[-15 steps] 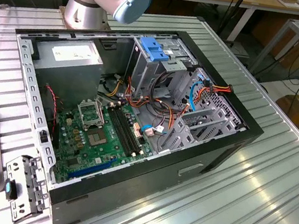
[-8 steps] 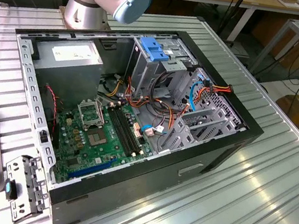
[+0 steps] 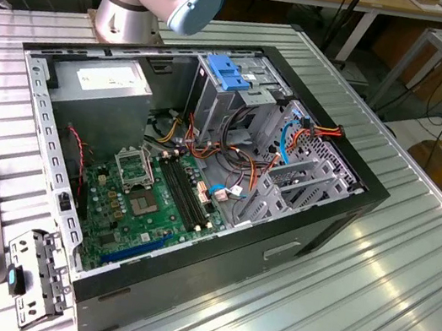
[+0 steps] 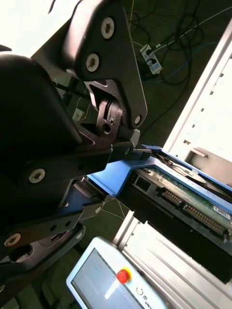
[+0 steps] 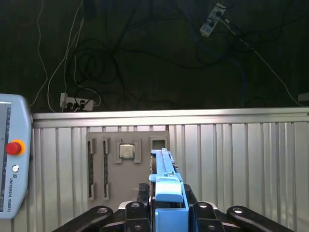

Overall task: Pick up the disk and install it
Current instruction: 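Pick up the disk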

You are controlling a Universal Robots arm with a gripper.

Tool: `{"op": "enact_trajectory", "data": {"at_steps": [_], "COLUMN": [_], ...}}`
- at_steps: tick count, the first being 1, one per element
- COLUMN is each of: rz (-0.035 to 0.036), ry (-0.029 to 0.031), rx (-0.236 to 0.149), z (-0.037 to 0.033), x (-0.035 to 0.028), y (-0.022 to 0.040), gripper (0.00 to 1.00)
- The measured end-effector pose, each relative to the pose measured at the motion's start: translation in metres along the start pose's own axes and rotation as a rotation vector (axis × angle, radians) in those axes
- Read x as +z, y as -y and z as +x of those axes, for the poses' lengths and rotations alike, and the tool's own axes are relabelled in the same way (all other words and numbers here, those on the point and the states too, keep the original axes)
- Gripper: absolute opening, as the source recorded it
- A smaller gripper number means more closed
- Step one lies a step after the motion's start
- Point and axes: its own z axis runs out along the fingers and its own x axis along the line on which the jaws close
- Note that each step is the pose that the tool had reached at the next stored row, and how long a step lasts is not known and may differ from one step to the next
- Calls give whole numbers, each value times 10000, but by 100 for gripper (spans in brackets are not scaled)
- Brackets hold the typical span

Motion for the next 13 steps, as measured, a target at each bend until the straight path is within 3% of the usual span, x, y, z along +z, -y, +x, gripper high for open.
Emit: {"op": "enact_trajectory", "data": {"at_steps": [11,13], "rz": [-55,-54], "ry": [0,2], "rx": [-1,-1], "z": [4,4], "x": [-156,-155], "y": [-1,-1], "gripper": [37,37]}}
